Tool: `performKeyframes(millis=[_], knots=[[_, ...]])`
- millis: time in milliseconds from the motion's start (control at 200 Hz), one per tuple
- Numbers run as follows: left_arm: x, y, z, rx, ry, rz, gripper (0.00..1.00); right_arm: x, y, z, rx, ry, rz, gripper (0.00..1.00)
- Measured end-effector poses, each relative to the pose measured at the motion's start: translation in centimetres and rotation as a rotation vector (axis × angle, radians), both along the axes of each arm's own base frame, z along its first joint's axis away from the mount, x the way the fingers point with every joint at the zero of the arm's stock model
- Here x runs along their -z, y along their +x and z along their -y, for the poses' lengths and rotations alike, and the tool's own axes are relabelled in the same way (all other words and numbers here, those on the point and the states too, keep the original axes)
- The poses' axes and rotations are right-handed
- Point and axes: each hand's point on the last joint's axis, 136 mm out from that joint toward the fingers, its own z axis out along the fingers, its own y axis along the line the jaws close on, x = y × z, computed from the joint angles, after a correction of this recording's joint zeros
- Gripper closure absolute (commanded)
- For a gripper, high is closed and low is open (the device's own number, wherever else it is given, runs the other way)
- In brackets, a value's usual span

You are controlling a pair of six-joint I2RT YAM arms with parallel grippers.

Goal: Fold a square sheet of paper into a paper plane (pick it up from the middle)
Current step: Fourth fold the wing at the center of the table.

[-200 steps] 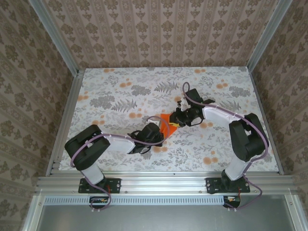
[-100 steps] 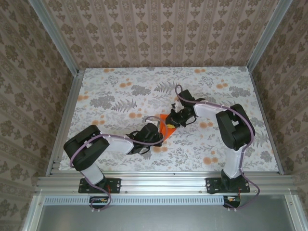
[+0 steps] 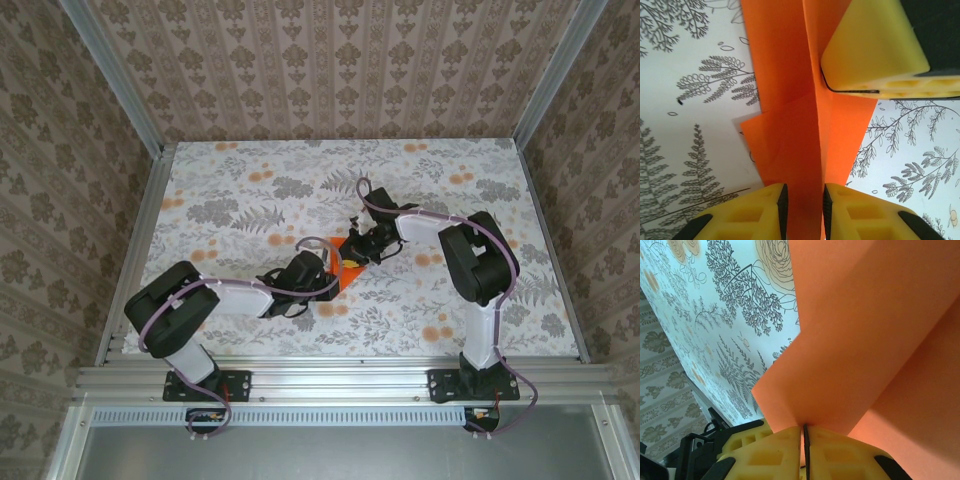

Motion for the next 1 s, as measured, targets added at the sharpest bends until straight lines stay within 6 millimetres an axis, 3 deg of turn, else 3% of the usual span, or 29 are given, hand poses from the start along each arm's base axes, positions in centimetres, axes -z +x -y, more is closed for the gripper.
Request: performKeyframes(millis=[385, 1000], knots=[[-0.2, -0.1, 0.1, 0.017, -0.013, -0.008, 1.00, 0.1, 0.0, -0.1, -0.013, -0.002, 0.002, 0.87], [0.3, 0.3, -0.8, -0.038, -0.074, -0.073, 1.00, -0.6, -0.3, -1.3, -0.033, 0.047, 0.005, 0.84]])
